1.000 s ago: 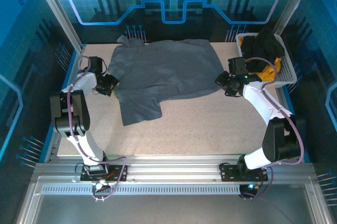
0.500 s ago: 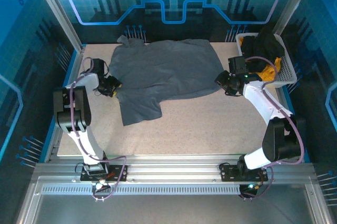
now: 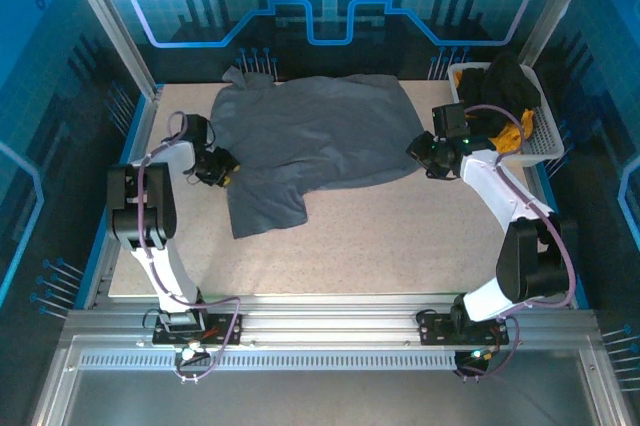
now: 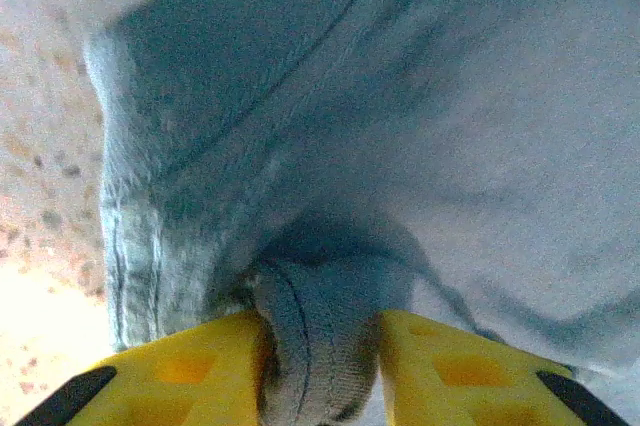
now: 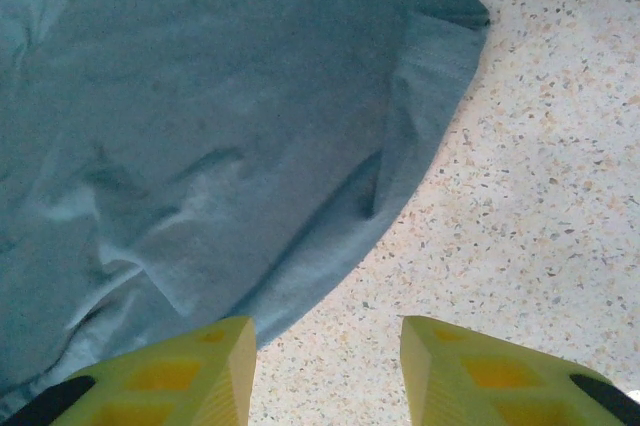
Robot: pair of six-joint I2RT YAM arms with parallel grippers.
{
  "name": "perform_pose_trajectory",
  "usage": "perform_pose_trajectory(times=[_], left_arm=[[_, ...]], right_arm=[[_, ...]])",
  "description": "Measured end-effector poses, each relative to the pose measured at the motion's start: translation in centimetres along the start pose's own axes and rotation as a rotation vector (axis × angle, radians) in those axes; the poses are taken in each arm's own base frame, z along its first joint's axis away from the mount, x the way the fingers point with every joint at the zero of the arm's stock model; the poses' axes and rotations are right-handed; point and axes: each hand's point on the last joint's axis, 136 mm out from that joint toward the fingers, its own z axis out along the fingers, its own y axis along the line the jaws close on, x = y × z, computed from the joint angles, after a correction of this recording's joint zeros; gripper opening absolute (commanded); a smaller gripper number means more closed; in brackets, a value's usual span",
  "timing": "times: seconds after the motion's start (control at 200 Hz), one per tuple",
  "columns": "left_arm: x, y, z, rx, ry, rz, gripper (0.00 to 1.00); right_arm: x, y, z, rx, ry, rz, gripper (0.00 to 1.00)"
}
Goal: Fold and stack the t-shirts
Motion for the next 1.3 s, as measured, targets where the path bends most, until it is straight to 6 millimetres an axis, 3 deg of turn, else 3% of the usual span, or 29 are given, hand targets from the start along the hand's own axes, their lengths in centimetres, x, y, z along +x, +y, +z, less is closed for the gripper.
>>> perform_pose_trajectory(times=[0.235,0.49,0.66,0.76,0.9,1.065,1.165,1.296], left_arm=[[0.8,0.3,-0.2,-0.008,0.015,-0.005,0.0],[2.0,-1.0,-2.9,0.025,-0.005,0.018,0.0],[6.4,-2.2,-6.2,0.057,-0.004,0.066,0.0],[8.1,-0.2,-8.6,0.019,-0.038,0.057,0.0],[7.6,3.9,-11.1,-0.096,-0.129,0.002,0.0],[7.3,7.7,-10.8,-0.205,-0.15,-0.053,0.0],[7.3,8.2,-10.5,-0.222,-0.149,-0.056,0.0],[7.0,8.4,-10.2,-0.229,-0.151,-0.062,0.0]], right_arm=[[0.1,-0.1,0.2,0.006,0.005,0.001,0.42],[-0.1,-0.6,0.2,0.029,-0.007,0.003,0.42],[-0.9,-2.2,0.0,0.095,-0.04,0.025,0.42],[-1.4,-2.9,-0.1,0.122,-0.059,0.041,0.44],[-1.8,-3.3,0.3,0.155,-0.062,0.07,0.51],[-1.7,-4.2,2.9,0.248,-0.014,0.137,0.57],[-1.0,-4.6,5.5,0.31,0.034,0.183,0.58],[1.2,-5.1,8.0,0.361,0.106,0.236,0.56]])
